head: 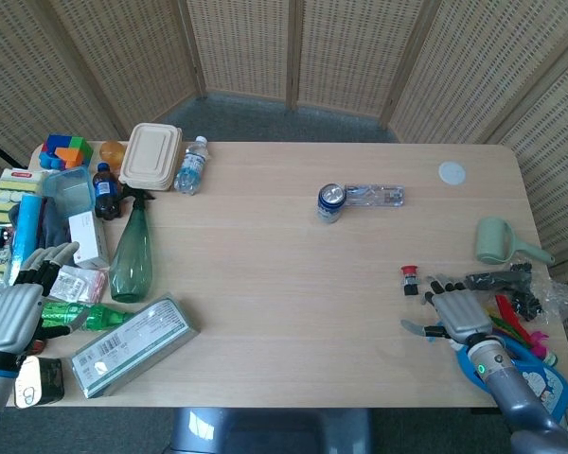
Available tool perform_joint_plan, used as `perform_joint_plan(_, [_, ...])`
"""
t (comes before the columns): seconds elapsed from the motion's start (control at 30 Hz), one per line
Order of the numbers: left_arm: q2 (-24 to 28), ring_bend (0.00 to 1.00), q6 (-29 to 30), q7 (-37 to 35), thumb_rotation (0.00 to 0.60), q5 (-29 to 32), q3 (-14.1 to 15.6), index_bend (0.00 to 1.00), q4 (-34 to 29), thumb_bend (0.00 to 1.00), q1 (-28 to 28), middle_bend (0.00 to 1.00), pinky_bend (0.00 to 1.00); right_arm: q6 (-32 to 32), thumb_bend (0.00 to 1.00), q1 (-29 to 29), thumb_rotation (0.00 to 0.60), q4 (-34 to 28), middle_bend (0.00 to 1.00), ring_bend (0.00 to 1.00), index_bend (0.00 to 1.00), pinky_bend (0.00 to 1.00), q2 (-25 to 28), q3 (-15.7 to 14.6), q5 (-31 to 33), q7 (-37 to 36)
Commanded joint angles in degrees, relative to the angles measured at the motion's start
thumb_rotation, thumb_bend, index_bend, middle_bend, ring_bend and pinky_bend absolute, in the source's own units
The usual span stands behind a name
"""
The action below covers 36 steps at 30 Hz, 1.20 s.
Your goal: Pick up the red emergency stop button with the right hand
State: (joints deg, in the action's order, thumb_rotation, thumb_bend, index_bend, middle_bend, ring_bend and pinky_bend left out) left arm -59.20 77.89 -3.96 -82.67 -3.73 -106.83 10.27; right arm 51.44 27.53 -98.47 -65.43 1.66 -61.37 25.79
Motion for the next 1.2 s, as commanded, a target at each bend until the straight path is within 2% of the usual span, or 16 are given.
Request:
perform_joint_plan(0.03, [-0.1, 0.0, 0.0, 0.1, 0.6, -0.1, 0.1, 0.0, 0.0, 0.3, 0.0, 0.0, 0.0, 0.1, 0.12, 0.4, 0.015, 1.8, 0.0, 0.0, 0.32, 0.0, -1.5, 0.0, -0.6, -0.8])
perform_joint_plan(0.5, [0.1, 0.0, 0.3, -0.2, 0.6, 0.2, 0.4, 0.0, 0.3, 0.3, -0.3, 0.0, 0.0, -2.1, 0.12, 2.8, 0.013, 14.0, 0.0, 0.0, 0.31, 0.0, -10.8, 0.5, -4.0, -6.0])
perform_joint_plan(0.87, [-0.1, 0.0, 0.6, 0.6, 0.6, 0.4, 0.5, 0.0, -0.4, 0.3, -0.5, 0.0, 0.0, -2.5, 0.12, 2.7, 0.015, 22.0, 0.0, 0.0, 0.32, 0.0, -12.0, -0.4, -8.6, -12.0])
perform_joint_plan(1.2, [-0.2, 0.0, 0.7, 2.9, 0.6, 0.7, 0.4, 0.0, -2.2, 0.3, -0.4, 0.0, 0.0, -2.3, 0.12, 2.0, 0.013, 30.8, 0.0, 0.0, 0.34, 0.0, -14.6, -1.7, -14.1, -20.8])
